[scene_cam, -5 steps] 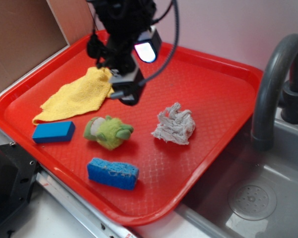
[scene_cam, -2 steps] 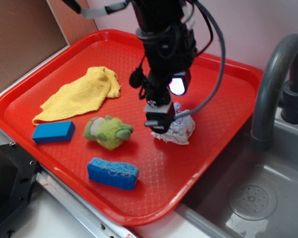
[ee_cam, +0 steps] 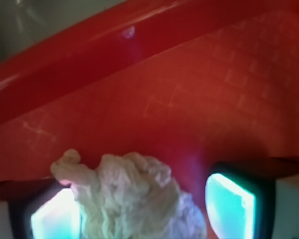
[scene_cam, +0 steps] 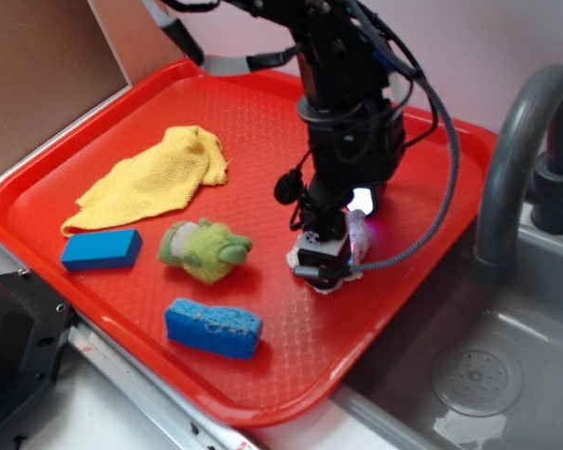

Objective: Grab the white paper.

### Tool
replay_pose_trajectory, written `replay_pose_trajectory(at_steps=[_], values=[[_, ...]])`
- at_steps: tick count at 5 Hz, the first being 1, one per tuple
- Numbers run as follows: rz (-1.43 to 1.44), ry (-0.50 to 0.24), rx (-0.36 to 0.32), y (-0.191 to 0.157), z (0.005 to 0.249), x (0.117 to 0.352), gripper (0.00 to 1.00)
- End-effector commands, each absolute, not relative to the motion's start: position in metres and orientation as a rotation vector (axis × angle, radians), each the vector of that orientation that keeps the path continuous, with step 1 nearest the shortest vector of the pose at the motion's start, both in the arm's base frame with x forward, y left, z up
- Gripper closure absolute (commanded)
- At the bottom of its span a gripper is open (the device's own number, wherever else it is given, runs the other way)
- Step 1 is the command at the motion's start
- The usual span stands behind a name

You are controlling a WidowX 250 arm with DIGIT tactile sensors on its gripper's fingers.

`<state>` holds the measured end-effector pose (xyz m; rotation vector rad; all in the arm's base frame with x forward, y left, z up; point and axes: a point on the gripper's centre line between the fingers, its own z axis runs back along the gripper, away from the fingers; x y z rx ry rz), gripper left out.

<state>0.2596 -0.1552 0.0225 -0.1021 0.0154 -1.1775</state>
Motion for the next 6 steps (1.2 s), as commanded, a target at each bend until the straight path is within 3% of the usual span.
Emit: replay_pose_trajectory(at_steps=[1,2,4,5,6], values=[[-1.16,0.034,0.004,-0.172,0.026,0.248,1.0],[-1.109,0.045,0.04,-0.162,0.028,0.253,1.0],[-0.879,0.001,0.052,-0.115,0.069,0.275,1.0],[-0.629,-0.024,0.017,-0.093,0.108,0.269,1.0],[-0.378,-0.078,-0.065,-0.068,0.152,0.251,1.0]])
